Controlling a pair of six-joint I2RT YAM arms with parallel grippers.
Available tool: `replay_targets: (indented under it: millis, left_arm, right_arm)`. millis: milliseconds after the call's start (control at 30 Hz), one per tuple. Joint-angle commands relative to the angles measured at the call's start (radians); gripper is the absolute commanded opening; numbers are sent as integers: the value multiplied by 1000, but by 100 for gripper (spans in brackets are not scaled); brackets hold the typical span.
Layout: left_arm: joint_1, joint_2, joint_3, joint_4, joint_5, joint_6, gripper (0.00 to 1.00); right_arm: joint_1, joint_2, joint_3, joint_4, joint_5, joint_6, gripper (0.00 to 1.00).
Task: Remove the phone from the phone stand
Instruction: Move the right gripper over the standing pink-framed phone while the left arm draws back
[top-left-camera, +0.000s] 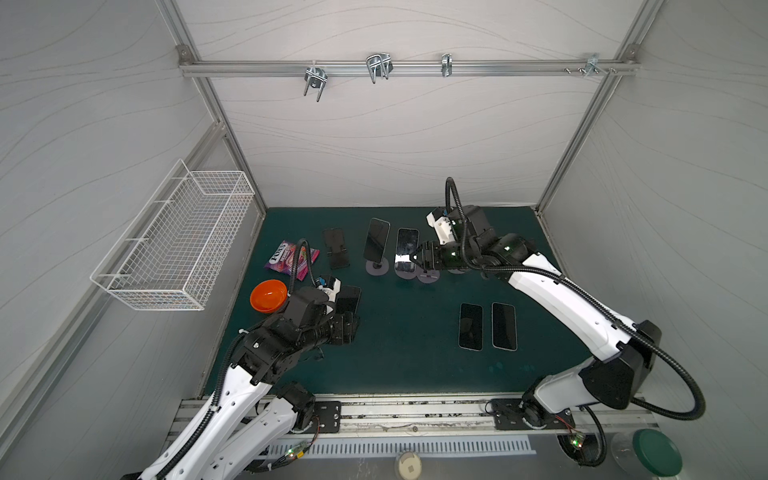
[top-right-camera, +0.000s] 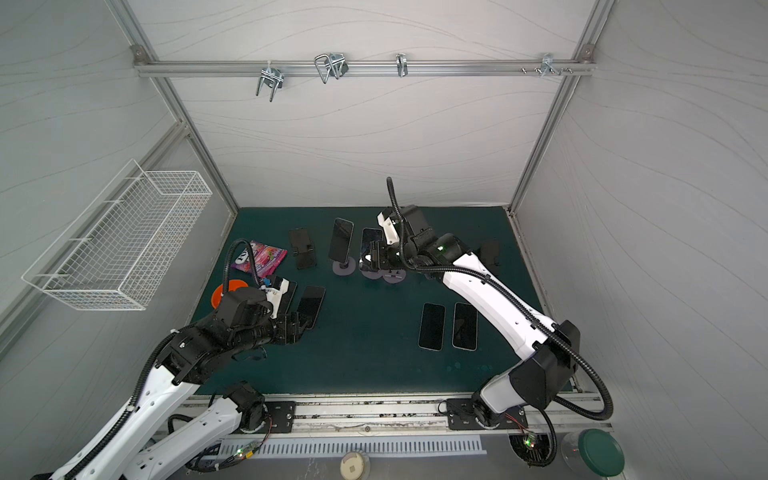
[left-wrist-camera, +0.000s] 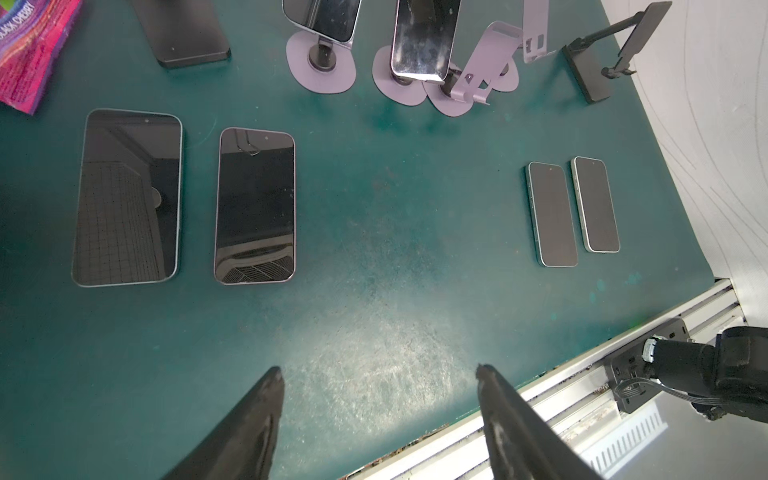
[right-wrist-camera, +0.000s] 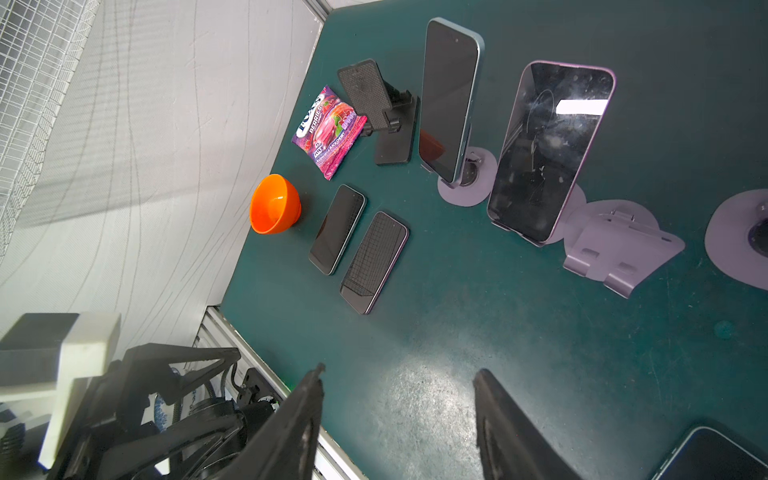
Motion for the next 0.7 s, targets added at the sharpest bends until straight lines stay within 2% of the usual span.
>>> replay_targets:
  millis: [0, 233, 667]
  left_arm:
    - [-4, -17, 1, 9, -3, -21, 76]
    - [-4, -119, -121, 60, 7, -31, 78]
    - [-4, -189, -201, 147, 31, -12, 78]
  right_arm:
    - [0, -8, 24, 6, 30, -42, 59]
    - [0, 12, 56, 5, 64, -113, 59]
    - [-1, 21, 76, -14, 123, -152, 61]
